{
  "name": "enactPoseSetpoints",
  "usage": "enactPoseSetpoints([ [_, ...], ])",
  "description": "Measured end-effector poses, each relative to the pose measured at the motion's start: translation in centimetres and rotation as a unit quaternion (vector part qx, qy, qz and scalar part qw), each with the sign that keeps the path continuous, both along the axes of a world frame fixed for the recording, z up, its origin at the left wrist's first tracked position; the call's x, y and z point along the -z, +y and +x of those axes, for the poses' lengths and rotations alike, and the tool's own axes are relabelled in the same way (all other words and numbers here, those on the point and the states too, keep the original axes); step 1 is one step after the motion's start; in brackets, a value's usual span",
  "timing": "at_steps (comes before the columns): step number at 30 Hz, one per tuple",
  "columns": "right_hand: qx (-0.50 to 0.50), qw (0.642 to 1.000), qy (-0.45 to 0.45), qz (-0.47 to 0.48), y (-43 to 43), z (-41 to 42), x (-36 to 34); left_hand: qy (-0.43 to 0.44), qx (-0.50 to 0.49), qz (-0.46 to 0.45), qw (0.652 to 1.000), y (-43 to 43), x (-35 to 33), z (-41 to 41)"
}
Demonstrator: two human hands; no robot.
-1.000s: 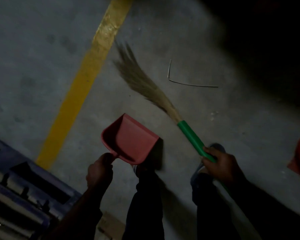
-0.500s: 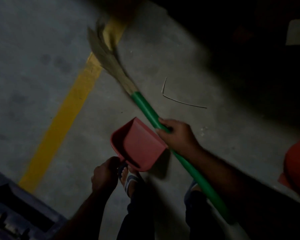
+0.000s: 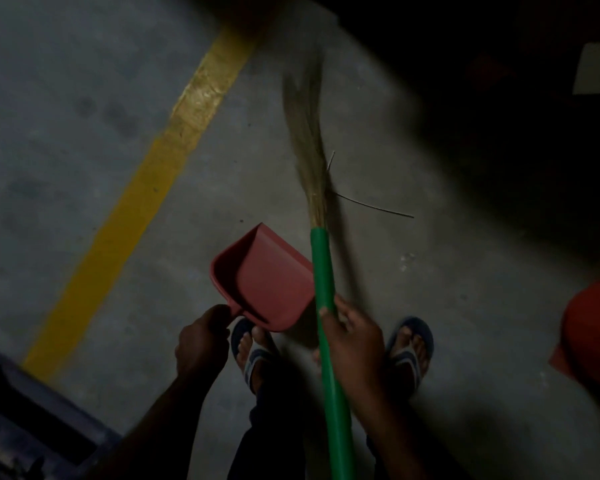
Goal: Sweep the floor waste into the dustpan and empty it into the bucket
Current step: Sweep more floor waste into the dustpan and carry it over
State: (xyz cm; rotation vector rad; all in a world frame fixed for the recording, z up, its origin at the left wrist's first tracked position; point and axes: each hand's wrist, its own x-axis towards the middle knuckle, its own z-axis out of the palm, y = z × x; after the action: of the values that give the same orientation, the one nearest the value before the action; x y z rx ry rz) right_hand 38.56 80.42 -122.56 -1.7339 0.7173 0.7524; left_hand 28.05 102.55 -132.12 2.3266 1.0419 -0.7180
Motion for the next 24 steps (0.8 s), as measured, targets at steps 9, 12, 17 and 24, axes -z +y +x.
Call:
enactPoseSetpoints([
  [9, -0.110, 0.976, -0.152, -0.107, -6.3, 6.6, -2.1, -0.023, 0.032, -0.012, 0.999, -1.3, 0.0, 1.2],
  [12, -0.236, 0.924, -0.200, -0.224, -10.8, 15.4, 1.3, -0.022, 0.026, -0.015, 0.999, -1.4, 0.8, 1.6],
  [17, -0.392, 0.829, -0.180, -0.356, -18.7, 22.9, 5.1, -0.003, -0.003, -0.026, 1.000, -1.4, 3.1, 2.8],
  [24, -0.480, 0.788, -0.164, -0.349, -25.9, 14.2, 9.6, 0.013, 0.008, 0.030, 0.999, -0.7, 7.2, 5.3],
])
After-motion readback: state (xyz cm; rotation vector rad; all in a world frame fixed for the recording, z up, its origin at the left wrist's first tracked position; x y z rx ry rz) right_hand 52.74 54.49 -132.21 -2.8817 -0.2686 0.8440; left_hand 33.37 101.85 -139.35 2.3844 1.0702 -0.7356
